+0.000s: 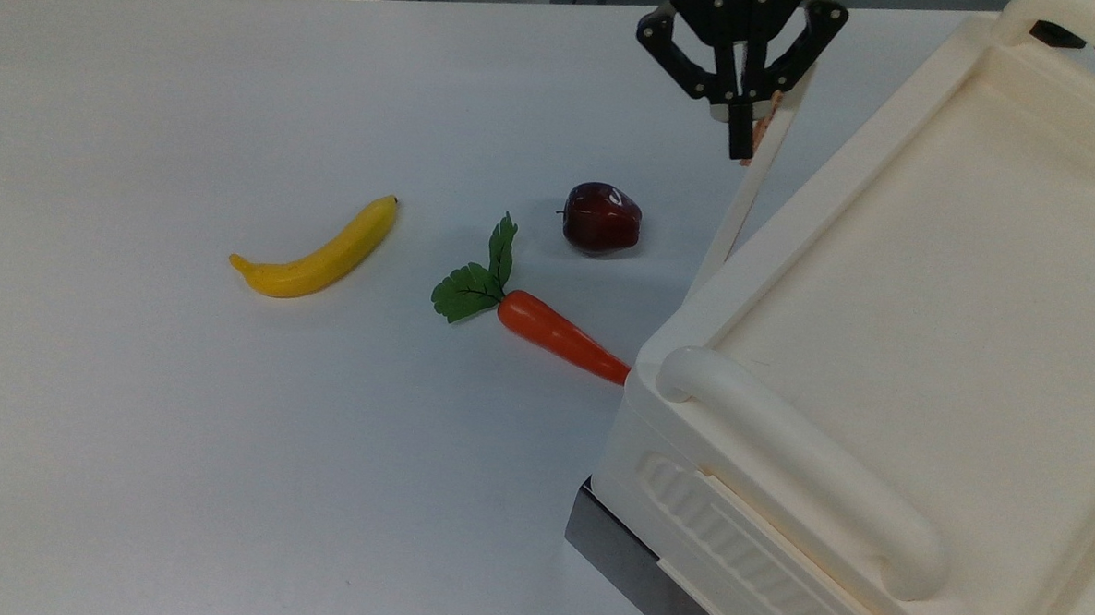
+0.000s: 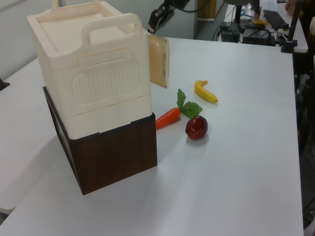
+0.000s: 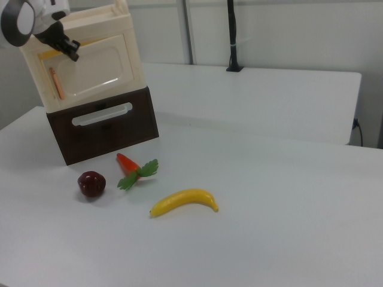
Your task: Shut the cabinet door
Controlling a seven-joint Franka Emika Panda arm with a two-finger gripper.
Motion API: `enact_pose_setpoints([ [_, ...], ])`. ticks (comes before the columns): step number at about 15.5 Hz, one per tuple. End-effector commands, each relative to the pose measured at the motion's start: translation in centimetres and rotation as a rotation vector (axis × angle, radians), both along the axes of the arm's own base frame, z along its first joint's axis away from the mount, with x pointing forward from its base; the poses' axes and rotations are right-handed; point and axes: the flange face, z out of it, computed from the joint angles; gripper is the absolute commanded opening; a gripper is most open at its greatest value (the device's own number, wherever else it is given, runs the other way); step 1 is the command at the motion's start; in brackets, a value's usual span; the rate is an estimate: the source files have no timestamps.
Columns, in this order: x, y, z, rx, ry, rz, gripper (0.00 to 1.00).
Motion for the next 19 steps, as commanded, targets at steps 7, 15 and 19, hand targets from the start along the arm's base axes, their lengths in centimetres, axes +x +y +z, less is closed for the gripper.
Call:
enact_pose_setpoints([
  [7, -1.5, 3.4, 0.3, 0.171, 0.028, 0.014, 0.0],
  [15, -0.8, 3.1, 0.0, 0.216, -0.026, 0.003, 0.0],
  [19, -1.4, 2.5, -1.4, 0.143, 0.007, 0.044, 0.0],
])
